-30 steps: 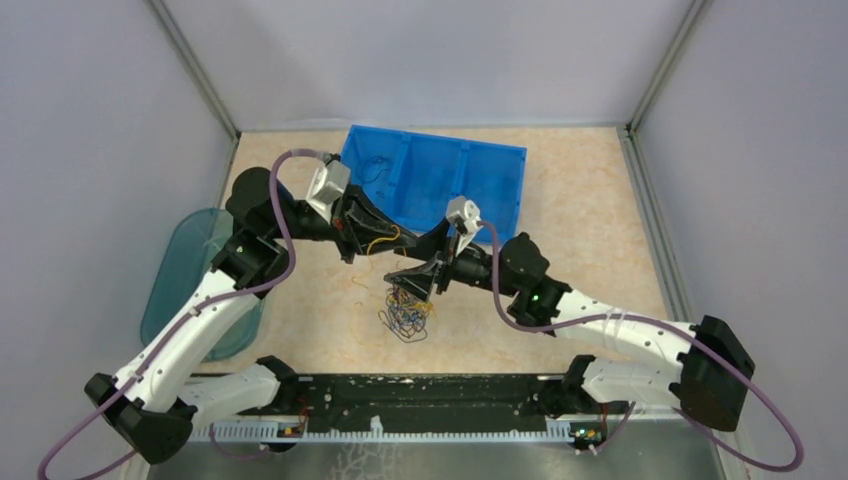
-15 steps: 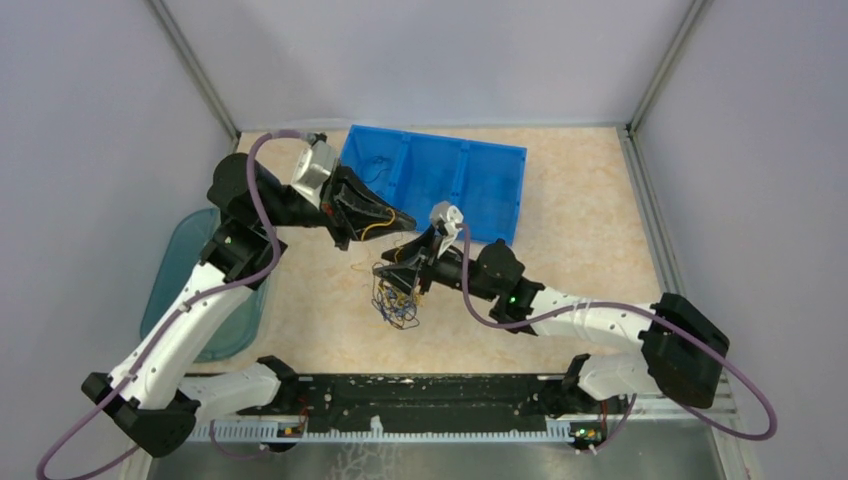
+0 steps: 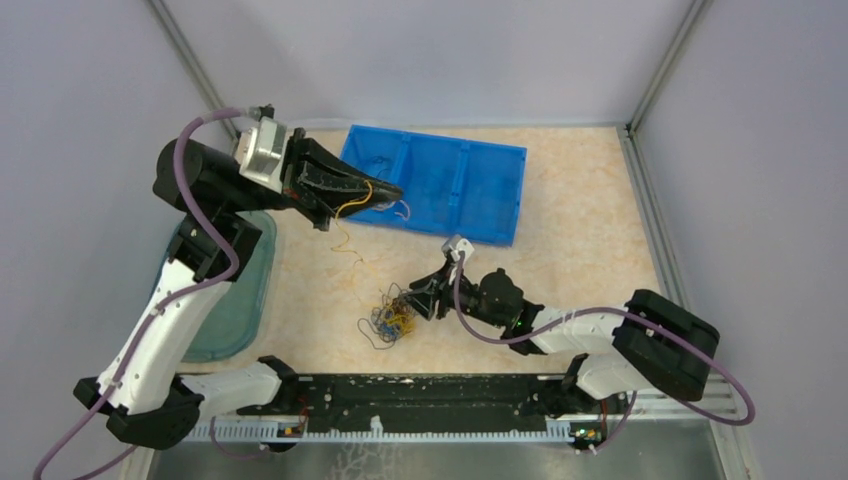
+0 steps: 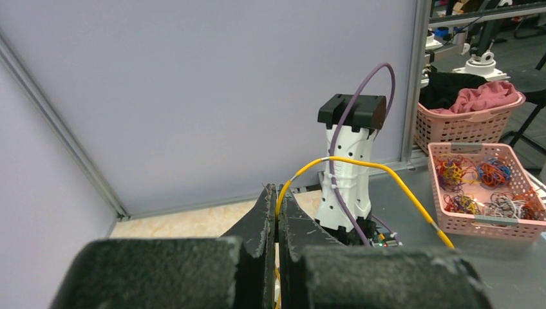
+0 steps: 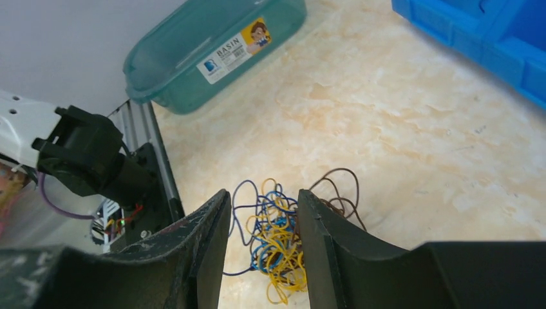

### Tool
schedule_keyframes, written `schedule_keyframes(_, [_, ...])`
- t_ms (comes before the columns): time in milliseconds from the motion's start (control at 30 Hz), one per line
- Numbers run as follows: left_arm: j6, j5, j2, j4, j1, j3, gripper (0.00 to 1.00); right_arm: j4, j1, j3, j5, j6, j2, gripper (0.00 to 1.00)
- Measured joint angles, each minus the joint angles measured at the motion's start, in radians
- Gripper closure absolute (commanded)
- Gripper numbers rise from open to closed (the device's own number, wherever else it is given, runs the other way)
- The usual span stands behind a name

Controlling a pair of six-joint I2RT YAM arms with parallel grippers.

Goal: Untangle the cables
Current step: Untie the cable, then place the cable in the bin.

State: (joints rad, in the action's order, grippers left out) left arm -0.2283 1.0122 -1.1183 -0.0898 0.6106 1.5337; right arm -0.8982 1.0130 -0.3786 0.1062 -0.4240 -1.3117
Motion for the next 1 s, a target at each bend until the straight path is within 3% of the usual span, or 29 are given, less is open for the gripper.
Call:
schedule_keyframes(233, [0.04, -0.028, -0.005, 0.02, 0.0, 0.018, 1.0, 0.043, 0.001, 0.026, -0.091, -0.003, 0.063, 0.33])
schedule_keyframes(533, [0.1, -0.109, 0.019, 0.048, 0.0, -0.171, 1.0, 0.288, -0.023, -0.022, -0.188, 0.106, 0.511, 0.04])
schedule_keyframes(733, [0.147, -0.158, 0.031, 0.076, 0.0, -0.303, 1.0, 0.435, -0.047, -0.19, -0.09, 0.177, 0.613, 0.02])
schedule_keyframes(833, [0.177, -0.182, 0.025, 0.084, 0.0, -0.332, 1.0, 0.475, -0.048, -0.238, -0.076, 0.201, 0.617, 0.09])
schedule_keyframes(933, [0.223, -0.216, -0.003, 0.081, 0.0, -0.339, 1.0, 0.547, -0.047, -0.262, -0.171, 0.221, 0.613, 0.14])
schedule_keyframes(1000, [0.256, -0.236, -0.045, 0.069, 0.0, -0.338, 1.0, 0.613, -0.048, -0.269, -0.335, 0.222, 0.608, 0.16])
